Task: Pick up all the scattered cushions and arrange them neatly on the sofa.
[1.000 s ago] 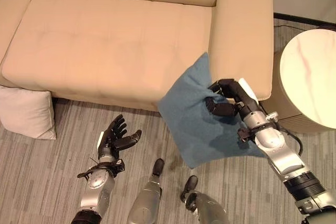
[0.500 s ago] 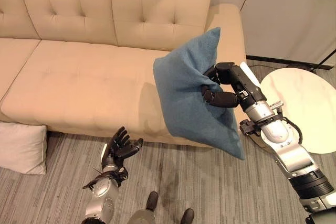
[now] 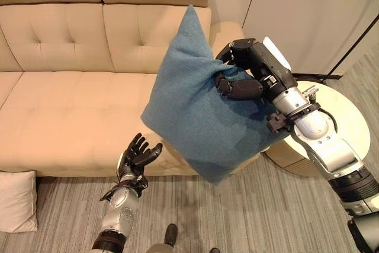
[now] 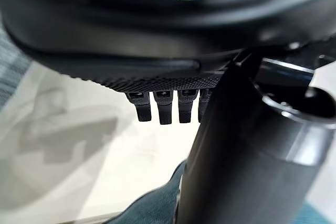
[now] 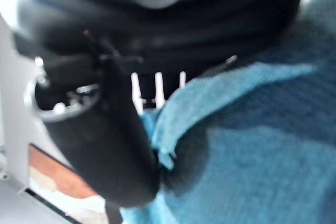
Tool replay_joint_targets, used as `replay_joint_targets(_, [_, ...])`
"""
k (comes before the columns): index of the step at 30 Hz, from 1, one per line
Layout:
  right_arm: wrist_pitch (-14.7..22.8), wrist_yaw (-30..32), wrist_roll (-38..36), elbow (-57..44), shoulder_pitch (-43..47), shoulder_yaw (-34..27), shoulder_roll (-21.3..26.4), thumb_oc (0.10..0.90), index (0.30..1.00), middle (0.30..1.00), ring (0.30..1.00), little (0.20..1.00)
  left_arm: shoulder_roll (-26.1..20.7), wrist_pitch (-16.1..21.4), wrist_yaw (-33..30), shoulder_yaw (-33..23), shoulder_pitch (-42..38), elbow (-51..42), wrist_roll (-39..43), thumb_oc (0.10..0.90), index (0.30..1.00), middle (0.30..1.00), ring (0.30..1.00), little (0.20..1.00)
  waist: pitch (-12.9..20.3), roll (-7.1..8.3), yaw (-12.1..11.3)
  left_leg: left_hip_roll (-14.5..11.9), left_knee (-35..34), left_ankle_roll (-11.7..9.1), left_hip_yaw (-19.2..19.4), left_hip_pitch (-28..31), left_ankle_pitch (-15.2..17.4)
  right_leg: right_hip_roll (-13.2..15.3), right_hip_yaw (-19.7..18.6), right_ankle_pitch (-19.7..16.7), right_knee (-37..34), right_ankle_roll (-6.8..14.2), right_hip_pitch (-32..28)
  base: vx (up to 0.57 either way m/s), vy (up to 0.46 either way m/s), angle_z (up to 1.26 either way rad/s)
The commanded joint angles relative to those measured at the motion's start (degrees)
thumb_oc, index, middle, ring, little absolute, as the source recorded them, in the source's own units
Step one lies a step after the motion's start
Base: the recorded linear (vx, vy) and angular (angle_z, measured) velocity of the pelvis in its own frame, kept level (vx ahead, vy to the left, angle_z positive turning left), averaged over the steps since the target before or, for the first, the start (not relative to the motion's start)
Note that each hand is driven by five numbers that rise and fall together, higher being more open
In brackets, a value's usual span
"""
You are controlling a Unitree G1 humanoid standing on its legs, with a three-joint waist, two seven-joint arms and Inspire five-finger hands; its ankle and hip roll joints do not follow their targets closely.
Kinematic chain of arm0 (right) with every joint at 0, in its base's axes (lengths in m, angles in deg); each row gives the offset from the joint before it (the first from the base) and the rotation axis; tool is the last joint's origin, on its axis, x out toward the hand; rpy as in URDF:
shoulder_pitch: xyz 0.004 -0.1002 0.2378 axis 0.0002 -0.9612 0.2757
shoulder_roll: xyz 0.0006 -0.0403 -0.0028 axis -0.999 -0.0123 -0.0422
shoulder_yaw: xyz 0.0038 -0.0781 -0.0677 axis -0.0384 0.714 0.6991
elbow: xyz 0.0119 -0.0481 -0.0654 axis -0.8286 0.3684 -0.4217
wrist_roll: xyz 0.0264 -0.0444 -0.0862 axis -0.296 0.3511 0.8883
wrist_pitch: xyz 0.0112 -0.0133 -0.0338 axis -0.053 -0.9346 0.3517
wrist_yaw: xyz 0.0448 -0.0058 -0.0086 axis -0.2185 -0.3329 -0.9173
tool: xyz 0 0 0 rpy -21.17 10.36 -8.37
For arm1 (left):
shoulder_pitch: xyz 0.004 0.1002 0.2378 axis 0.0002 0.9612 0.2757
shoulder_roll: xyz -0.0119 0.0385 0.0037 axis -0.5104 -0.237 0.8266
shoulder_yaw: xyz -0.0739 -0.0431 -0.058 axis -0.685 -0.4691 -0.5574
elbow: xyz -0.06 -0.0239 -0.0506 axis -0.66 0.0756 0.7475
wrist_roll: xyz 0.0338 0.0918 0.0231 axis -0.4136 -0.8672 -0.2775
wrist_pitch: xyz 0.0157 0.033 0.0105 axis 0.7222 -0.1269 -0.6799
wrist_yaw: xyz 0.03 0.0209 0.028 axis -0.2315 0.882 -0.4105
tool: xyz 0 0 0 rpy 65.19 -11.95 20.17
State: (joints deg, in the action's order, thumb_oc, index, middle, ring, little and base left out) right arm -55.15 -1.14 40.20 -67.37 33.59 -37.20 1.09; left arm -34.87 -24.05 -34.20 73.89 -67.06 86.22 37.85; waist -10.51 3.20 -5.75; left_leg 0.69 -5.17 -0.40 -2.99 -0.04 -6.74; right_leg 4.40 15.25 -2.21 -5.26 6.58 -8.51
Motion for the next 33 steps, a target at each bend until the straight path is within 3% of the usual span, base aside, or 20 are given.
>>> replay_joint_targets(1, [14.70, 3.38, -8.73, -4.16, 12.36, -4.18, -2.17, 0.400, 0.300, 0.300, 0.300, 0.300, -2.60, 4.27, 4.56, 1.77, -0.53, 2.00, 3.43, 0.800, 0.900, 0.900, 0.900, 0.900, 15.25, 1.03, 0.32, -1.40, 0.17, -3.87, 1.57, 1.79, 8.57, -0.74, 0.65, 4.30, 0.26, -0.89, 3.84, 0.03, 0.013, -0.18])
replay_joint_targets(12, [14.32, 4.59, -7.42, -2.94, 14.69, -3.96, -3.31, 0.400, 0.300, 0.300, 0.300, 0.300, 0.41, 5.45, 6.45, 1.96, -1.66, -2.18, 12.02, 0.800, 0.900, 0.900, 0.900, 0.900, 15.25, 2.04, -0.27, -1.61, 0.17, -3.68, 1.56, 2.12, 8.89, -0.66, 0.94, 4.21, 0.26, -0.95, 3.64, 0.01, 0.007, -0.09])
replay_joint_targets(24, [12.79, 6.35, -3.20, -1.71, 15.18, -1.82, -5.32, 0.400, 0.300, 0.300, 0.300, 0.300, 3.45, 6.10, 7.97, 7.06, -3.42, -8.82, 17.14, 0.800, 0.900, 0.900, 0.900, 0.900, 13.92, 2.41, -0.89, -1.43, 0.17, -3.22, 1.00, 1.56, 8.84, -0.33, 1.38, 3.85, 0.26, -1.00, 4.12, 0.00, -0.001, 0.01])
replay_joint_targets(31, [11.99, 6.91, -0.32, -1.41, 13.03, -0.62, -8.77, 0.400, 0.300, 0.300, 0.300, 0.300, 4.54, 7.01, 7.84, 9.93, -5.98, -12.65, 18.43, 0.800, 0.900, 0.900, 0.900, 0.900, 13.46, 2.15, -0.80, -1.33, 0.17, -3.02, 0.76, 1.54, 8.92, -0.20, 1.38, 3.87, 0.26, -1.13, 4.14, 0.00, 0.000, 0.00])
replay_joint_targets(32, [11.99, 6.91, -0.32, -1.41, 13.03, -0.62, -8.77, 0.400, 0.300, 0.300, 0.300, 0.300, 4.54, 7.01, 7.84, 9.93, -5.98, -12.65, 18.43, 0.629, 0.644, 0.644, 0.644, 0.644, 13.47, 2.15, -0.80, -1.33, 0.17, -3.02, 0.76, 1.54, 8.92, -0.20, 1.38, 3.87, 0.26, -1.13, 4.14, 0.00, 0.000, 0.00])
replay_joint_targets(33, [11.96, 6.92, 0.07, -1.34, 12.71, -0.59, -9.51, 0.400, 0.300, 0.300, 0.300, 0.300, 4.71, 7.20, 7.66, 10.23, -6.33, -12.98, 18.36, 0.494, 0.441, 0.441, 0.441, 0.441, 13.49, 2.08, -0.80, -1.31, 0.17, -2.98, 0.77, 1.59, 8.97, -0.17, 1.34, 3.85, 0.26, -1.15, 4.09, 0.00, 0.000, 0.00])
